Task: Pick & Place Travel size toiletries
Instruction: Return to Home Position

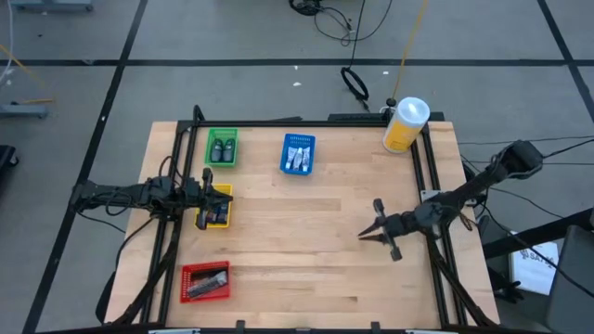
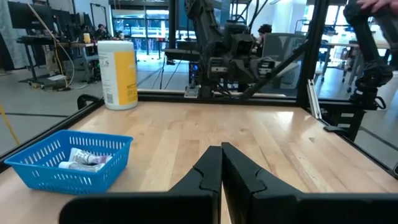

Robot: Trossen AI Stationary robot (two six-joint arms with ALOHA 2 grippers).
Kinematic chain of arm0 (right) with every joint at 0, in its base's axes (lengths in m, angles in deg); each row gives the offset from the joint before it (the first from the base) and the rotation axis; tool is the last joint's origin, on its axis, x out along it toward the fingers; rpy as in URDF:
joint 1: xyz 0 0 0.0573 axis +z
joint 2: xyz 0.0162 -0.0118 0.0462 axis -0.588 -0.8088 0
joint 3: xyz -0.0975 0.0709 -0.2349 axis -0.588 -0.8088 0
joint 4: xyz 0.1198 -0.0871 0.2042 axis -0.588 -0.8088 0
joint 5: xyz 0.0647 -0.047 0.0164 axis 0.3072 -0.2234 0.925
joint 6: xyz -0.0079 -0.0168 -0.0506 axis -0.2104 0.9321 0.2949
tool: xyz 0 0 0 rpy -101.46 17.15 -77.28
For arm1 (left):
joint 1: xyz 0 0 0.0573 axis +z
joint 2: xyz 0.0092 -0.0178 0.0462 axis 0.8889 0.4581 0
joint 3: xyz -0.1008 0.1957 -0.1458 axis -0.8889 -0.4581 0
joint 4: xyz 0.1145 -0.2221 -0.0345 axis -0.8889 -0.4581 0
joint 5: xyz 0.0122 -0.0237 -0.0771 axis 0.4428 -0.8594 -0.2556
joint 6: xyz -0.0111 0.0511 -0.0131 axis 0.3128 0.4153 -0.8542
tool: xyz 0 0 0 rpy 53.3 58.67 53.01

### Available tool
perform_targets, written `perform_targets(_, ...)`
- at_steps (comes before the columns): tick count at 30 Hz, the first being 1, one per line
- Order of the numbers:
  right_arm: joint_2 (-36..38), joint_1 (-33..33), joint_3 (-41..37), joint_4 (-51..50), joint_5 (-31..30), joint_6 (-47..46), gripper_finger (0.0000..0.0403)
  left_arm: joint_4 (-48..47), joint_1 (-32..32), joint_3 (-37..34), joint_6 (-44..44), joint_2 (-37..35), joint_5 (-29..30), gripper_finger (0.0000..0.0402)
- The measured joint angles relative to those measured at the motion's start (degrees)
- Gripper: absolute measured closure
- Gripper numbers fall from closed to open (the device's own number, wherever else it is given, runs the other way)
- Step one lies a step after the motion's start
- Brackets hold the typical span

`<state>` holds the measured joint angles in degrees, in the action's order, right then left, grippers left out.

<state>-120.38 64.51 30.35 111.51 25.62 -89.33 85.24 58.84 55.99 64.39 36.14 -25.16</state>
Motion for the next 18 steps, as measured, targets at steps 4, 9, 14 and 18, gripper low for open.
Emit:
perform_targets(4,7.1,-3.37,-3.02,-0.64,6.06,8.13,0.0391,-0.04,0.0,0.0,0.0,0.01,0.11,0.0394)
perform_targets(9,16.43,-8.3,-4.95,-4.51,8.19,9.3,0.0401,-0.03,0.0,0.0,0.02,0.01,0.17,0.0394)
perform_targets(14,22.72,-13.06,-5.07,-13.18,9.87,9.13,0.0402,-0.04,0.0,0.0,0.02,0.01,0.24,0.0394)
perform_targets(18,27.06,-16.06,-5.12,-19.88,10.77,9.11,0.0402,-0.04,0.0,0.0,0.02,0.01,0.24,0.0394)
